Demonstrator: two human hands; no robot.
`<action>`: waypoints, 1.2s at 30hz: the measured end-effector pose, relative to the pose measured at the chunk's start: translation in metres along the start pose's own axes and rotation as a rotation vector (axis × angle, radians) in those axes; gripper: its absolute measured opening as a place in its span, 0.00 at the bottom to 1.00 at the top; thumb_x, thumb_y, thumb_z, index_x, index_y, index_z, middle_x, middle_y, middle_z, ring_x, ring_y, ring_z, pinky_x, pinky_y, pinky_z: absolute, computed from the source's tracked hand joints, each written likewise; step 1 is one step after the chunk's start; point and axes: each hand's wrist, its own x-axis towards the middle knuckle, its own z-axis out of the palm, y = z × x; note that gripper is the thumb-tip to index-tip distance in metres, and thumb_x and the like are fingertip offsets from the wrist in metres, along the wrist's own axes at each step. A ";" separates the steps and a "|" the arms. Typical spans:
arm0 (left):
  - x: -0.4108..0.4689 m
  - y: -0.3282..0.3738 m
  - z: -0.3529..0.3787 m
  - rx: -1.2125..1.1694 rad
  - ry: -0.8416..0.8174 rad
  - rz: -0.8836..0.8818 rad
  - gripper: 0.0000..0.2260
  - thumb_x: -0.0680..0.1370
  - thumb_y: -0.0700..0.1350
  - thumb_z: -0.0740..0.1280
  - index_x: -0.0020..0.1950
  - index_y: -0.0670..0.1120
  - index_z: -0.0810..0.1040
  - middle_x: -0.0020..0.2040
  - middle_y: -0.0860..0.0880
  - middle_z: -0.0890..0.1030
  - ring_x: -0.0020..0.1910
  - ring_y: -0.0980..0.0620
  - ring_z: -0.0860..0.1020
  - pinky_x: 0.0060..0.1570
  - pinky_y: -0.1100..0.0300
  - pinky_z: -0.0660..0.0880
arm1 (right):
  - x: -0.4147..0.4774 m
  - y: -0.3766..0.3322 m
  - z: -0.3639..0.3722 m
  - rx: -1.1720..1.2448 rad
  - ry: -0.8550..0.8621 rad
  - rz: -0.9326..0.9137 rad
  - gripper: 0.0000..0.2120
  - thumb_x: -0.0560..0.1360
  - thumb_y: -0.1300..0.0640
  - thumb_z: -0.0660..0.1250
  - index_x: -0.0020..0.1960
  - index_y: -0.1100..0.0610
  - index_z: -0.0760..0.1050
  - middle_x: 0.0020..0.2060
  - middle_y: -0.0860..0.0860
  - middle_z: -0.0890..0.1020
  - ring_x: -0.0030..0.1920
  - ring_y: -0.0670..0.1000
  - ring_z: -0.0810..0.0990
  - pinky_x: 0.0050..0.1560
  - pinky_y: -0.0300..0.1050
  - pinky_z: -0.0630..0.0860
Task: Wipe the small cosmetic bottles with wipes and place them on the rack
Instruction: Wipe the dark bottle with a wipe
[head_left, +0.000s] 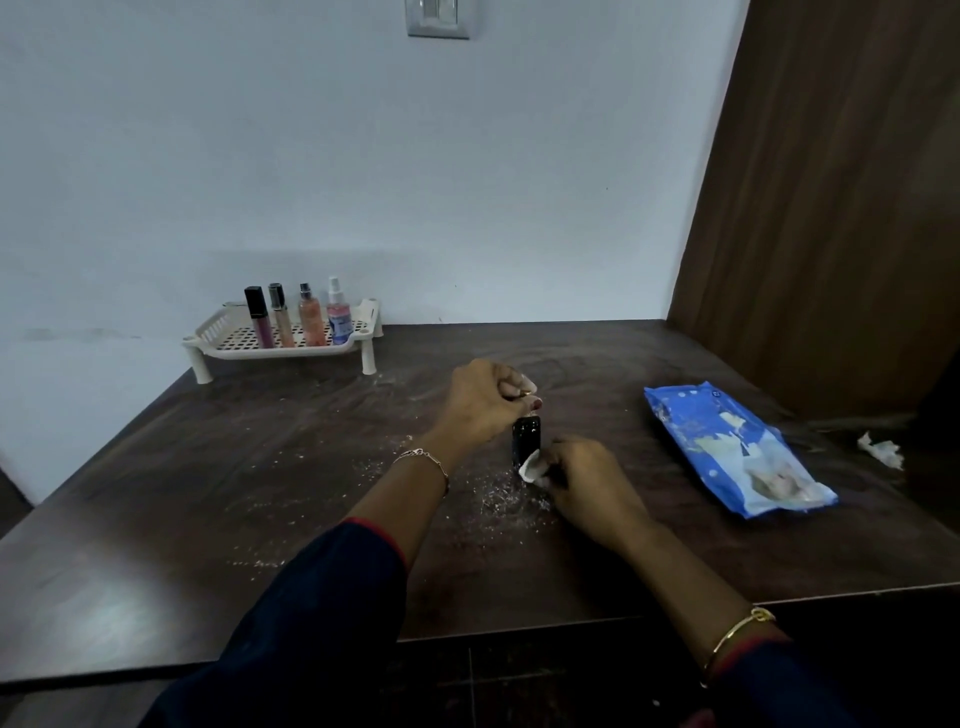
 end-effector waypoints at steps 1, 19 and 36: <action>0.000 -0.001 -0.001 -0.001 0.003 -0.003 0.06 0.67 0.40 0.76 0.37 0.48 0.80 0.44 0.44 0.85 0.38 0.56 0.78 0.48 0.62 0.79 | 0.003 0.001 -0.002 0.010 0.037 0.011 0.10 0.67 0.66 0.69 0.41 0.51 0.81 0.41 0.45 0.83 0.44 0.44 0.81 0.48 0.39 0.76; -0.014 -0.023 -0.005 -0.315 -0.168 -0.195 0.08 0.71 0.37 0.72 0.49 0.38 0.81 0.39 0.48 0.82 0.39 0.55 0.80 0.39 0.65 0.79 | 0.019 -0.011 -0.014 -0.035 0.122 -0.211 0.11 0.70 0.67 0.67 0.47 0.54 0.81 0.45 0.46 0.81 0.46 0.47 0.80 0.48 0.44 0.77; -0.023 -0.009 -0.008 -0.276 -0.138 -0.148 0.09 0.70 0.35 0.72 0.50 0.35 0.81 0.39 0.45 0.82 0.38 0.52 0.80 0.40 0.62 0.80 | 0.006 -0.028 -0.020 -0.168 0.089 -0.229 0.15 0.67 0.67 0.66 0.47 0.51 0.80 0.46 0.47 0.81 0.46 0.52 0.80 0.44 0.51 0.78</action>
